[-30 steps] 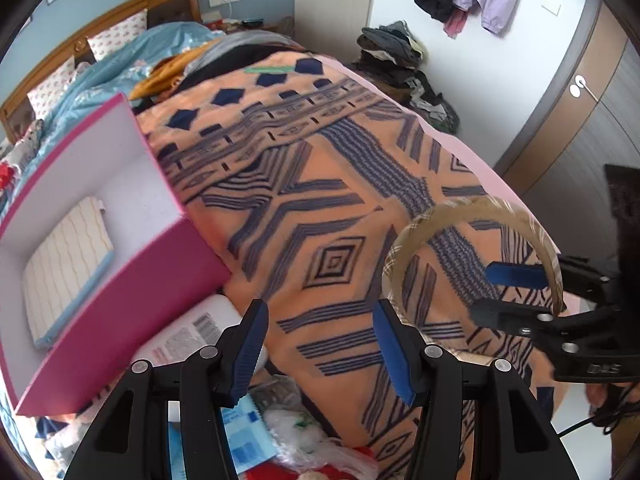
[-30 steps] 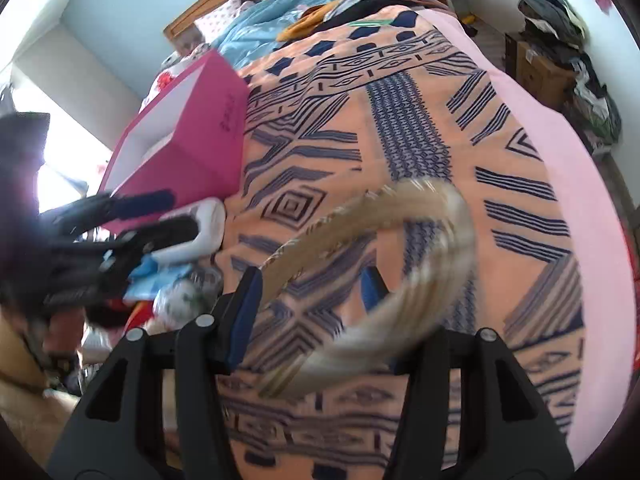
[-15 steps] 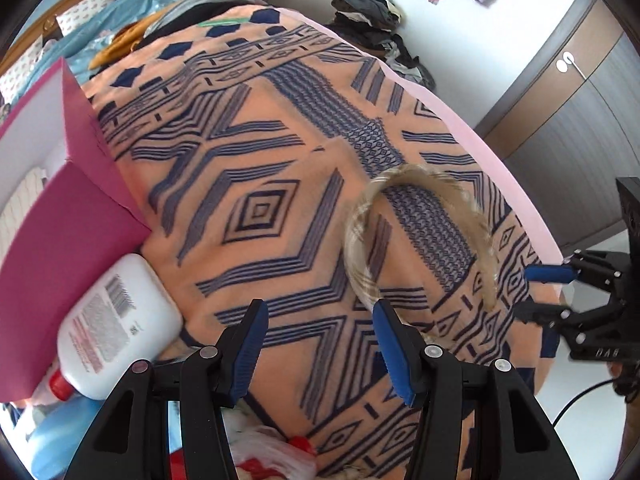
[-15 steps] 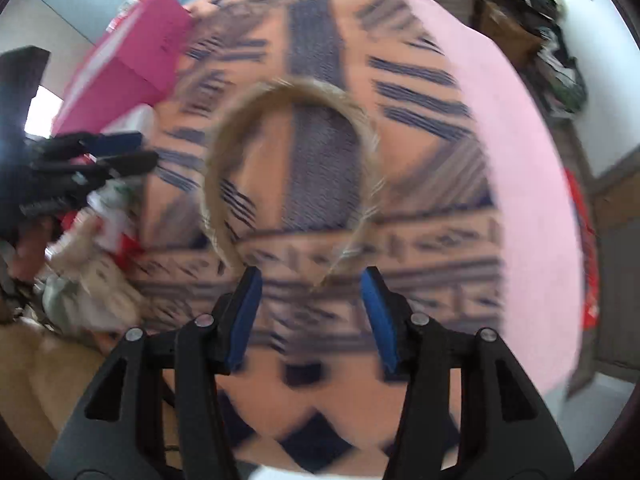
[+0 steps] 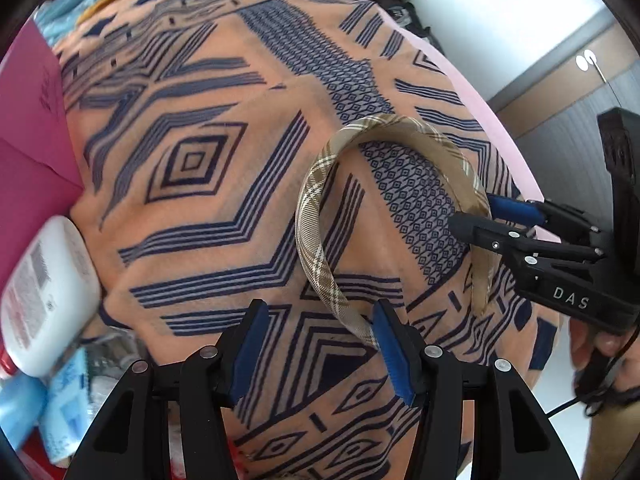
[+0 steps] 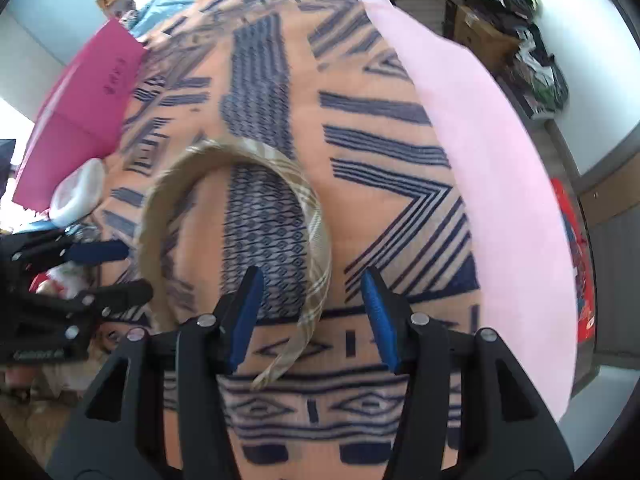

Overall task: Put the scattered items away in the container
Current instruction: 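Lift the plaid headband with the right gripper clear of the pile, then carry the plaid headband with the right gripper over the pink box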

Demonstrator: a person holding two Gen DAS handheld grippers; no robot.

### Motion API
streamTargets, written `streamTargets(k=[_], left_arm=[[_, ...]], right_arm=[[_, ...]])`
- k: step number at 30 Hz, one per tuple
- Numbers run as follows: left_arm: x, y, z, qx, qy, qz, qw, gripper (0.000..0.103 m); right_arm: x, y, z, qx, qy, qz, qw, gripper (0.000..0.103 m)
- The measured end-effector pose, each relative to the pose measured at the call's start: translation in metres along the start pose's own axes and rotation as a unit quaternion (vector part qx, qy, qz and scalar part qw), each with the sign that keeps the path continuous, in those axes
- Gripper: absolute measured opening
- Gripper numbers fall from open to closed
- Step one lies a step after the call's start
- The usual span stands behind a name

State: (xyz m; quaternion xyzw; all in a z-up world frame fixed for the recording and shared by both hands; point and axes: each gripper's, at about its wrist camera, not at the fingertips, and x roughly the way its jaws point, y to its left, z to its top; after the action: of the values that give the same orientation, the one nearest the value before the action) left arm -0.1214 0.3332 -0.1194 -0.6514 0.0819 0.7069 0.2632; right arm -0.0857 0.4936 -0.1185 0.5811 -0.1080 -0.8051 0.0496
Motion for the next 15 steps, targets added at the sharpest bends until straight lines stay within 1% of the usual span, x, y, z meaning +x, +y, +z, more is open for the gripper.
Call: streamTargets(k=[3,5,6,8,9,10,11,13,15], left_arm=[[0.005,0.004,0.003,-0.017,0.0,-0.006,0.9998,0.053],[0.004,0.004,0.005,-0.02,-0.004,-0.006,0.9998,0.051],[0.004,0.005,0.006,-0.021,-0.006,-0.005,0.9997,0.044],[0.004,0.007,0.007,-0.026,-0.005,-0.01,0.9996,0.035],[0.004,0.008,0.008,-0.029,-0.003,-0.02,0.9994,0.02],[0.004,0.009,0.008,-0.032,-0.001,-0.027,0.9991,0.02],[0.003,0.01,0.008,-0.034,-0.002,-0.027,0.9991,0.02],[0.001,0.011,0.007,-0.038,-0.004,-0.028,0.9989,0.02],[-0.007,0.012,0.005,-0.039,-0.015,-0.032,0.9986,0.019]], right_arm=[[0.001,-0.002,0.004,0.005,-0.009,0.003,1.0,0.053],[0.001,-0.002,0.006,0.006,-0.01,0.001,1.0,0.046],[0.0,-0.001,0.006,0.004,-0.009,-0.003,1.0,0.04],[0.0,0.0,0.005,0.001,-0.007,-0.006,1.0,0.028],[0.0,0.001,0.004,0.003,-0.007,-0.006,1.0,0.019],[0.001,0.001,0.003,0.006,-0.007,-0.006,1.0,0.016],[0.001,0.002,0.003,0.008,-0.006,-0.007,1.0,0.015],[-0.002,0.003,0.002,0.01,-0.008,-0.008,1.0,0.014],[-0.008,0.004,0.002,0.017,-0.016,-0.005,1.0,0.014]])
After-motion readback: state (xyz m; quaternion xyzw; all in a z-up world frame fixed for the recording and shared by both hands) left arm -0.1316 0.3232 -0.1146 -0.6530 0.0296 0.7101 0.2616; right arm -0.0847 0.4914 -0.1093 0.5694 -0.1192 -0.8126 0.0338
